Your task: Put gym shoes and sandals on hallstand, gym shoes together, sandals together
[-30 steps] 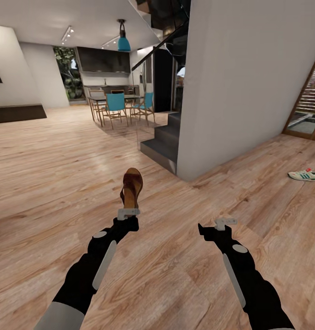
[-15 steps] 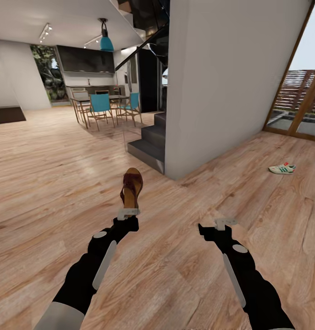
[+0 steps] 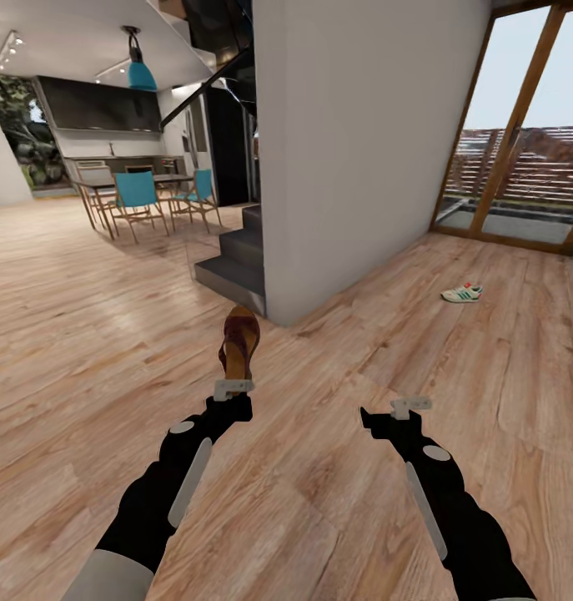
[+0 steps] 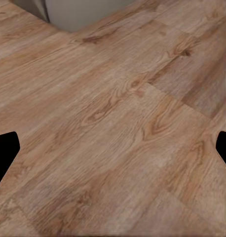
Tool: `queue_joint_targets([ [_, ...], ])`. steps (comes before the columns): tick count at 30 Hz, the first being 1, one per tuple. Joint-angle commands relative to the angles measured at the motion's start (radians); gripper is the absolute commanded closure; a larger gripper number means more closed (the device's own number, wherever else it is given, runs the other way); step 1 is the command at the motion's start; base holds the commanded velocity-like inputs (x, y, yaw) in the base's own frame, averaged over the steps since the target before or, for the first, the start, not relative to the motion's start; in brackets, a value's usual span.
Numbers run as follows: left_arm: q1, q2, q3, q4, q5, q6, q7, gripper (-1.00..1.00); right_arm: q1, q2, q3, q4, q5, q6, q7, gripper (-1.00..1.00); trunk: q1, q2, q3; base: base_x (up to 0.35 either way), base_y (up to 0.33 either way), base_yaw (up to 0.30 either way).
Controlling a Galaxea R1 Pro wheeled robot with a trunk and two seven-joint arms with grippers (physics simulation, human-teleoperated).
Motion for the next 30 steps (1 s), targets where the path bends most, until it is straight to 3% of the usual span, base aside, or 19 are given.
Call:
queue_joint_targets([
  [1,0.0,0.0,0.001,-0.002,0.003,0.006,-0.002,1.0,-0.001,0.0,0.0,-0.001,0.001,0.005,0.0,-1.0,0.0,0.0,-0.001,0.0,0.0,-0.289],
  [15,0.0,0.0,0.001,-0.001,0.003,0.006,-0.002,1.0,-0.001,0.0,0.0,-0.001,0.001,0.005,0.0,-1.0,0.0,0.0,-0.001,0.267,-0.013,-0.289],
  [30,0.0,0.0,0.001,-0.001,0.005,0.006,-0.002,1.0,-0.001,0.0,0.0,-0.001,0.001,0.005,0.0,-1.0,0.0,0.0,-0.001,0.3,-0.151,-0.289],
])
